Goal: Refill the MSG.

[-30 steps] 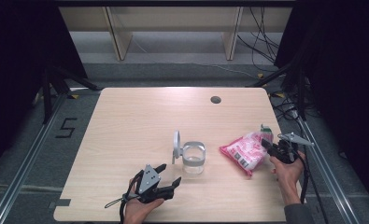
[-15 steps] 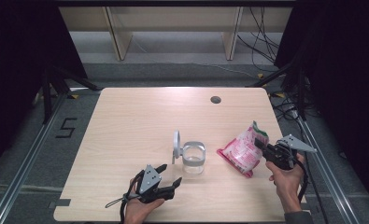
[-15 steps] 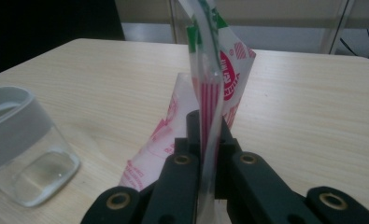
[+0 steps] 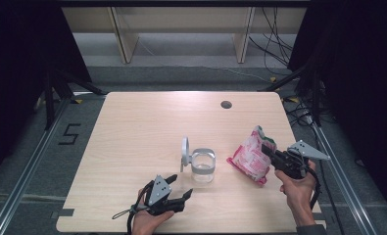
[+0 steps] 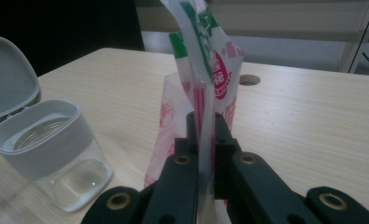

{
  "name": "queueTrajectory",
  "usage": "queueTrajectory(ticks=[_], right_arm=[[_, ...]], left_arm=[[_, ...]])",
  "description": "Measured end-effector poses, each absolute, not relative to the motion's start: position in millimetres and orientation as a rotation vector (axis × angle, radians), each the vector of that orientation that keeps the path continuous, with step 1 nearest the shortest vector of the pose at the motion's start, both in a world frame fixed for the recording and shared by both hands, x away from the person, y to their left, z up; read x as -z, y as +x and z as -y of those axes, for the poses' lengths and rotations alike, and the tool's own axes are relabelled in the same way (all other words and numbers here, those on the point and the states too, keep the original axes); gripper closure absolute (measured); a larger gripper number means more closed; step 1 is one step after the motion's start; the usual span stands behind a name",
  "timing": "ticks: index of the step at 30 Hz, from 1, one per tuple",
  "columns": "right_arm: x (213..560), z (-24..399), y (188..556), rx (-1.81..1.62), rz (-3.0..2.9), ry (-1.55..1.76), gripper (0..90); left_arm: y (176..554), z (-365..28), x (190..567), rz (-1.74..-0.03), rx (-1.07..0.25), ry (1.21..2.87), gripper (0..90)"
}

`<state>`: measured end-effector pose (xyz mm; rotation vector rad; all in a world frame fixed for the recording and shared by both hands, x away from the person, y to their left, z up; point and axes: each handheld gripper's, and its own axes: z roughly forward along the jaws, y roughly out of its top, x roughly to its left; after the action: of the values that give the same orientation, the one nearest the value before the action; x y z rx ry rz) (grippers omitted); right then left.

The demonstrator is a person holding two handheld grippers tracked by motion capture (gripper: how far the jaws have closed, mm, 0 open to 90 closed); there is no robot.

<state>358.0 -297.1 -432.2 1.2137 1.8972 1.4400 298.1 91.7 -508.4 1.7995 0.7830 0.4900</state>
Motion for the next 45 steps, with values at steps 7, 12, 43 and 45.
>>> queueTrajectory(ticks=[7,12,43,45], right_arm=[[420,288,354,-1.440,-1.937,1.134,90.0],[416,283,352,-1.460,-1.953,1.129,90.0],[398,267,341,-1.484,-1.959,0.999,90.0],[398,265,340,-1.493,-1.952,1.008,90.0]], left_arm=[[297,-90,508,-0.780,-0.487,1.803,28.5],[295,-84,508,-0.762,-0.477,1.811,28.5],[295,-72,505,-0.721,-0.452,1.828,28.5],[294,-69,505,-0.723,-0.448,1.825,28.5]])
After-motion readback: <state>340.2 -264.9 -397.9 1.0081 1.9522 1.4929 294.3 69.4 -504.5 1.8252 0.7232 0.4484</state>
